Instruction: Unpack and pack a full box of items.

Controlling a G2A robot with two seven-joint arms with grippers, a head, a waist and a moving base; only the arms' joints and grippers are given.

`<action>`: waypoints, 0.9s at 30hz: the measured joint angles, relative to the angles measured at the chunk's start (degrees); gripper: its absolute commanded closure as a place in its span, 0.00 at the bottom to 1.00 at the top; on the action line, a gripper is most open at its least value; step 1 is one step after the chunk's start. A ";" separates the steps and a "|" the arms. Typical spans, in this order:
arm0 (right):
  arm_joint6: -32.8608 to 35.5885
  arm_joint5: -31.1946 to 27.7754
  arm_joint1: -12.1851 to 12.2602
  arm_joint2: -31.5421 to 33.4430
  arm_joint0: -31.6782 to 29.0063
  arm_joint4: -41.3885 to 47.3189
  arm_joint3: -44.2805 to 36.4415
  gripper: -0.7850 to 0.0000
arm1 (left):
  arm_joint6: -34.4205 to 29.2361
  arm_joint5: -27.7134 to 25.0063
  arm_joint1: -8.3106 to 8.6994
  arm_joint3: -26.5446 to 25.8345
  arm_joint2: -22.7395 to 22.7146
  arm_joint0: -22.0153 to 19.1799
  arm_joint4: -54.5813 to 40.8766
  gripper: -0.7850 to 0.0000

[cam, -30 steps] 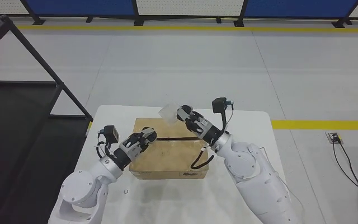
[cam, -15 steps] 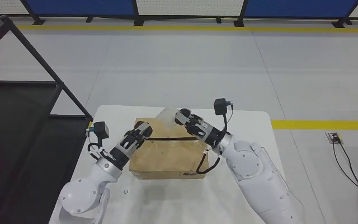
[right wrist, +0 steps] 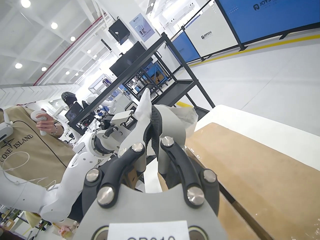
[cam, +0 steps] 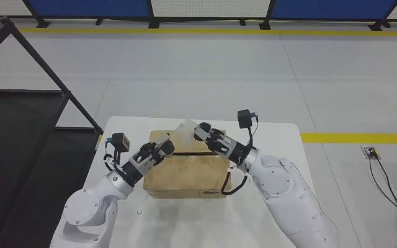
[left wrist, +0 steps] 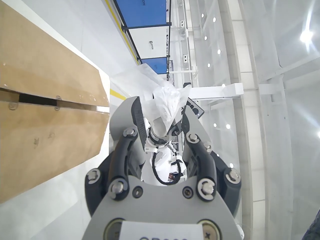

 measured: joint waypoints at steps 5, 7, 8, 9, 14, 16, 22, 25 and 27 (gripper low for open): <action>0.76 -0.34 0.03 -0.28 -0.02 0.44 -0.12 1.00 | -0.30 -1.44 0.04 1.10 0.46 -0.71 -2.28 0.62; 0.98 -0.51 0.05 -0.33 0.00 0.63 -0.12 1.00 | -0.04 -1.49 0.08 1.37 0.79 -0.99 -2.26 0.62; 1.05 -0.57 0.06 -0.35 -0.01 0.67 -0.14 1.00 | 0.11 -1.47 0.10 1.48 0.95 -1.11 -2.26 0.62; 1.09 -0.60 0.07 -0.37 -0.03 0.70 -0.17 1.00 | 0.25 -1.44 0.11 1.60 1.11 -1.23 -2.30 0.62; 1.24 -0.64 0.14 -0.34 -0.14 0.66 -0.42 1.00 | 0.56 -1.18 0.19 2.37 1.92 -1.90 -2.74 0.74; 1.26 -0.63 0.18 -0.31 -0.21 0.66 -0.53 1.00 | 0.53 -1.19 0.23 2.53 2.16 -2.07 -2.92 0.89; 1.26 -0.43 0.27 -0.23 -0.46 0.57 -0.75 1.00 | 0.65 -1.71 0.39 2.49 2.39 -2.09 -3.47 1.00; 1.13 0.00 0.33 -0.09 -0.59 0.32 -0.80 1.00 | 0.73 -2.00 0.49 2.32 2.29 -1.86 -3.73 1.00; 0.55 0.63 0.36 0.08 -0.75 -0.28 -0.99 1.00 | 0.77 -2.19 0.56 2.19 2.15 -1.63 -3.94 1.00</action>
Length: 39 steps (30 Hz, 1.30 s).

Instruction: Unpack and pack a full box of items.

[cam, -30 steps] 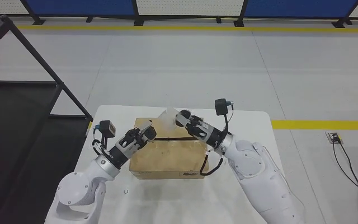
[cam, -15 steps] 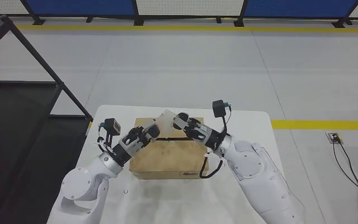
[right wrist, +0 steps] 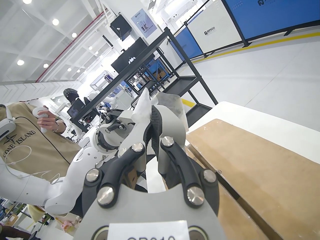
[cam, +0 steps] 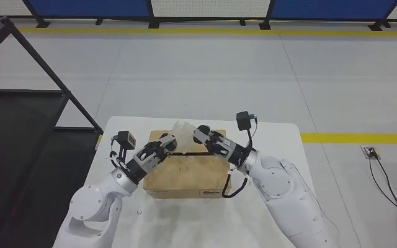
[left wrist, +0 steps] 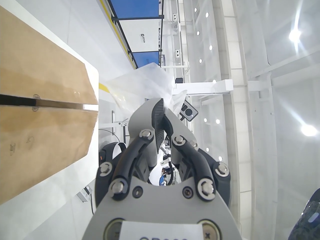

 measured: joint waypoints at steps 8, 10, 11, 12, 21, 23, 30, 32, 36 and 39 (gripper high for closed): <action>-3.94 4.22 -0.02 0.25 -0.95 -4.37 -1.39 1.00 | -0.97 -0.58 0.47 -1.47 -2.07 1.99 -1.87 1.00; -4.40 4.56 -0.04 0.21 -1.03 -4.63 -1.47 1.00 | -1.61 -0.57 0.64 -1.69 -2.77 2.52 -2.22 1.00; -4.62 4.75 -0.05 0.21 -1.04 -4.79 -1.48 1.00 | -1.87 -0.54 0.71 -1.75 -3.05 2.73 -2.34 1.00; -4.82 4.93 -0.07 0.20 -1.04 -4.96 -1.49 1.00 | -2.16 -0.52 0.79 -1.81 -3.33 2.94 -2.43 1.00; -6.04 5.61 -0.10 0.46 -1.20 -5.69 -1.52 1.00 | -3.88 -1.41 1.35 -2.30 -6.41 4.91 -5.98 1.00; -6.35 5.75 -0.08 0.65 -1.32 -5.80 -1.56 1.00 | -4.27 -1.68 1.46 -2.31 -7.11 5.22 -7.10 1.00; -7.07 5.95 -0.04 1.09 -1.72 -6.04 -1.75 1.00 | -6.36 -2.94 1.78 -1.41 -9.10 5.97 -11.68 1.00; -7.14 5.94 -0.02 1.27 -1.83 -5.95 -1.80 1.00 | -6.89 -3.29 1.87 -1.07 -9.48 6.11 -12.76 1.00; -7.33 5.93 0.02 1.55 -2.01 -5.92 -1.83 1.00 | -8.46 -3.97 2.02 -0.23 -10.03 6.28 -15.23 1.00; -7.46 5.94 0.02 1.67 -2.08 -5.80 -1.68 1.00 | -9.72 -4.36 2.17 0.42 -10.39 6.26 -16.55 1.00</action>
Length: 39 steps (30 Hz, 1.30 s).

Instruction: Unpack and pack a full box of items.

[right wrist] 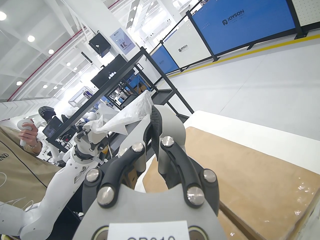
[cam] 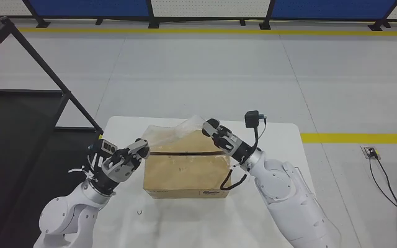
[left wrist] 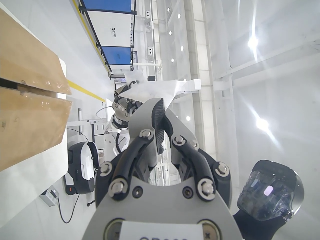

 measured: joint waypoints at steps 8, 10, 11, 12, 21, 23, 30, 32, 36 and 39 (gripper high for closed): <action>-0.43 -0.12 0.09 0.70 -0.42 0.41 -0.10 1.00 | -3.18 -0.46 0.44 1.67 -0.93 -0.26 -2.98 1.00; -0.54 -0.13 0.12 0.90 -0.58 0.53 -0.23 1.00 | -3.91 -0.56 0.57 2.19 -1.13 -0.34 -3.46 1.00; -0.65 -0.13 0.13 1.00 -0.66 0.58 -0.29 1.00 | -4.18 -0.61 0.62 2.42 -1.22 -0.37 -3.68 1.00; -0.77 -0.12 0.14 1.09 -0.75 0.63 -0.38 1.00 | -4.44 -0.68 0.67 2.63 -1.32 -0.38 -3.93 1.00; -1.75 -0.22 0.27 2.17 -1.52 1.33 -1.09 1.00 | -7.10 -2.07 1.12 4.14 -2.46 0.20 -6.46 1.00; -1.94 -0.20 0.29 2.36 -1.64 1.49 -1.21 1.00 | -8.07 -2.19 1.25 4.53 -2.64 0.26 -6.98 1.00; -2.41 -0.28 0.34 2.80 -2.02 1.98 -1.50 1.00 | -10.43 -2.56 1.60 5.99 -3.08 0.09 -8.89 0.71; -2.31 -0.29 0.28 2.51 -1.92 2.03 -1.36 1.00 | -10.50 -2.45 1.72 6.06 -3.03 0.05 -8.70 0.65; -2.27 -0.41 0.16 2.00 -1.46 2.07 -0.89 1.00 | -9.81 -2.16 1.94 5.76 -2.78 -0.03 -7.25 0.14; -2.12 -0.36 0.09 1.79 -1.07 2.23 -0.64 1.00 | -9.13 -2.15 2.07 5.46 -2.69 0.05 -6.72 0.04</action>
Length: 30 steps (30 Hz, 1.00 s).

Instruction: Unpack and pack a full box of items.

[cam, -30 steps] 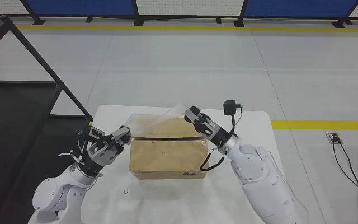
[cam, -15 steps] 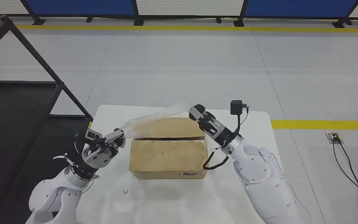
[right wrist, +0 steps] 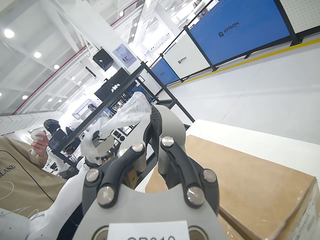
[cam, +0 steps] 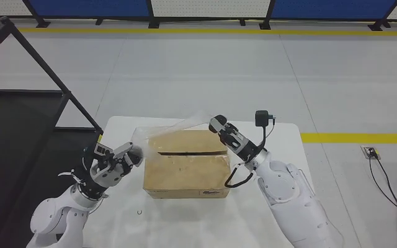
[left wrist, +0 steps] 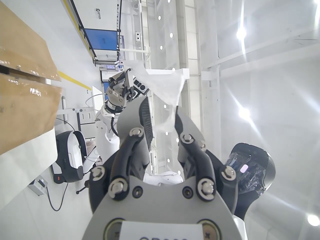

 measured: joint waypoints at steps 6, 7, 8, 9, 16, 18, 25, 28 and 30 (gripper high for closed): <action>0.21 0.90 -0.06 0.02 0.69 0.08 -0.10 1.00 | 0.84 -0.13 0.24 -0.23 -0.10 0.33 -0.02 0.02; 0.20 1.17 -0.07 0.11 0.80 0.03 -0.20 1.00 | 0.99 -0.20 0.29 -0.25 -0.15 0.43 -0.02 0.02; 0.15 1.41 -0.07 0.19 0.87 0.01 -0.30 1.00 | 1.06 -0.27 0.32 -0.26 -0.18 0.51 -0.02 0.03; 0.10 1.69 -0.07 0.27 0.94 -0.01 -0.42 1.00 | 1.09 -0.33 0.36 -0.27 -0.22 0.61 0.00 0.02; 0.29 3.65 -0.05 0.85 1.52 -0.21 -1.12 1.00 | 1.26 -0.97 0.64 0.04 -0.79 1.33 -0.53 0.02; 0.40 3.92 -0.02 1.02 1.55 -0.17 -1.39 1.00 | 1.49 -1.16 0.72 0.18 -1.11 1.57 -0.64 0.02; 0.38 4.68 0.00 0.97 1.22 -1.09 -3.35 1.00 | 3.74 -1.53 1.14 -0.38 -2.85 3.40 1.41 0.00; 0.39 5.11 -0.06 0.65 1.48 -1.62 -4.15 1.00 | 5.23 -1.12 1.36 -1.11 -3.38 4.38 3.68 0.00; 0.33 5.27 -0.12 0.34 1.72 -2.04 -4.66 1.00 | 6.88 -0.67 1.54 -2.06 -3.43 4.99 6.73 0.00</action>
